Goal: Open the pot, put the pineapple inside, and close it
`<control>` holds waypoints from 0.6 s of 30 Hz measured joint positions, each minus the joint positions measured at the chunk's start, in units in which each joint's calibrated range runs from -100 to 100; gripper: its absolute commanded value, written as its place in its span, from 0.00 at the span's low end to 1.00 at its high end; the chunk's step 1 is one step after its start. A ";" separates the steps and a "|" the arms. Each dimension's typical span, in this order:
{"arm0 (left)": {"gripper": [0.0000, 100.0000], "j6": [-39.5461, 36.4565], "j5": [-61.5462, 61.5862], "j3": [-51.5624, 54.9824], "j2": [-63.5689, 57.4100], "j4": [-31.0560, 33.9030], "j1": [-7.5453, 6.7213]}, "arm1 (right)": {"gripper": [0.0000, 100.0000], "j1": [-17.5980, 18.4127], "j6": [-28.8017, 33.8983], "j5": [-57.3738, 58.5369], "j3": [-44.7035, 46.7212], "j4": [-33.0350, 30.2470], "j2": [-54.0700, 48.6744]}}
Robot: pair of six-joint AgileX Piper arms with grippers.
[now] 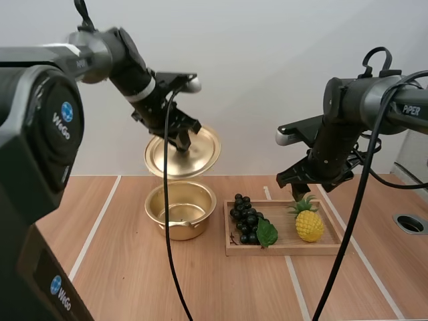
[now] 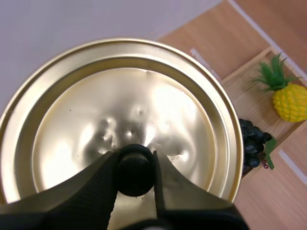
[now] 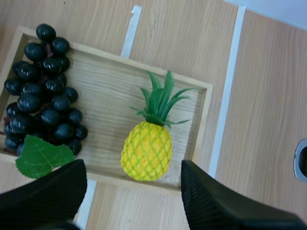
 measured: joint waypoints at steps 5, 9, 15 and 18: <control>0.00 0.38 0.68 -1.61 -9.58 0.85 0.00 | 0.95 0.00 0.24 -1.26 0.29 -0.33 1.05; 0.00 1.36 0.50 -1.91 -16.05 2.40 0.00 | 0.95 0.00 2.43 -3.59 1.73 -2.58 3.68; 0.00 2.45 0.50 -1.89 -21.24 4.21 0.00 | 0.95 -0.15 3.63 -10.12 5.01 -3.06 6.41; 0.00 2.45 0.50 -1.89 -22.25 4.84 0.00 | 0.95 -0.15 3.63 -12.98 6.50 -3.15 8.10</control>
